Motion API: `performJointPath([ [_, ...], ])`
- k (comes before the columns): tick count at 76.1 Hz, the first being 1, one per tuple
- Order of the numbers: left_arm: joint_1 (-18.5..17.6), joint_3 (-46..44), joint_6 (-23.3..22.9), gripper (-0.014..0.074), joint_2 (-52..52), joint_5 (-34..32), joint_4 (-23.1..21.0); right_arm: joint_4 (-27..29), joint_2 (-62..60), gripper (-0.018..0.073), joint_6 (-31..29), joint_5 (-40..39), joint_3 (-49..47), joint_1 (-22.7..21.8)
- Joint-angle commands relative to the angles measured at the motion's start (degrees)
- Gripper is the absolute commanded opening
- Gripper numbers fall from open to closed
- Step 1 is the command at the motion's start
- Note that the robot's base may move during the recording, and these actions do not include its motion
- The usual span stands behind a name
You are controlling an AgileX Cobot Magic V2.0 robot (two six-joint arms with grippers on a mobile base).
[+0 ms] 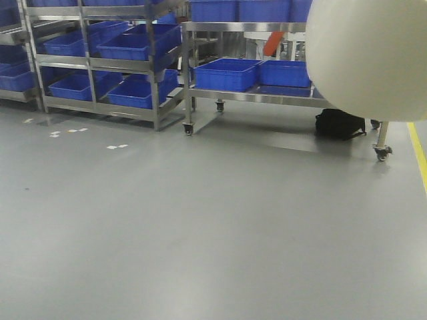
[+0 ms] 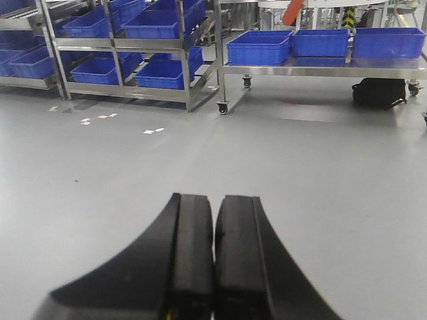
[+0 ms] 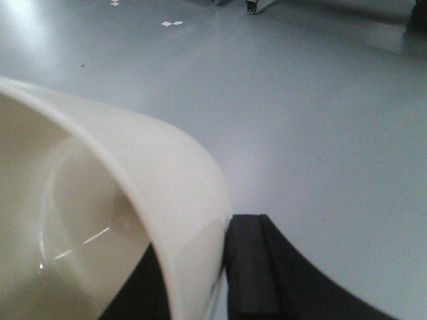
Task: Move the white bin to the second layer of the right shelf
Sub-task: 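Drive the base past the racks of blue crates holding the bin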
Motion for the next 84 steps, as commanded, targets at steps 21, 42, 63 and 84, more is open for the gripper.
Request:
performJointPath([
  [21, -0.33, 2.11, -0.30, 0.0085, -0.80, -5.01, 0.00, -0.64, -0.37, 0.0055, 0.01, -5.87, -1.75, -0.41],
  [42, -0.33, 2.11, -0.30, 0.0085, -0.80, -5.01, 0.00, -0.64, -0.37, 0.0055, 0.01, -5.87, -1.75, -0.41],
  [63, -0.33, 2.11, -0.30, 0.0085, -0.80, -5.01, 0.00, -0.64, -0.37, 0.0055, 0.01, -5.87, -1.75, -0.41],
  [84, -0.33, 2.11, -0.30, 0.0085, -0.80, -5.01, 0.00, -0.64, -0.37, 0.0055, 0.01, -5.87, -1.75, -0.41],
])
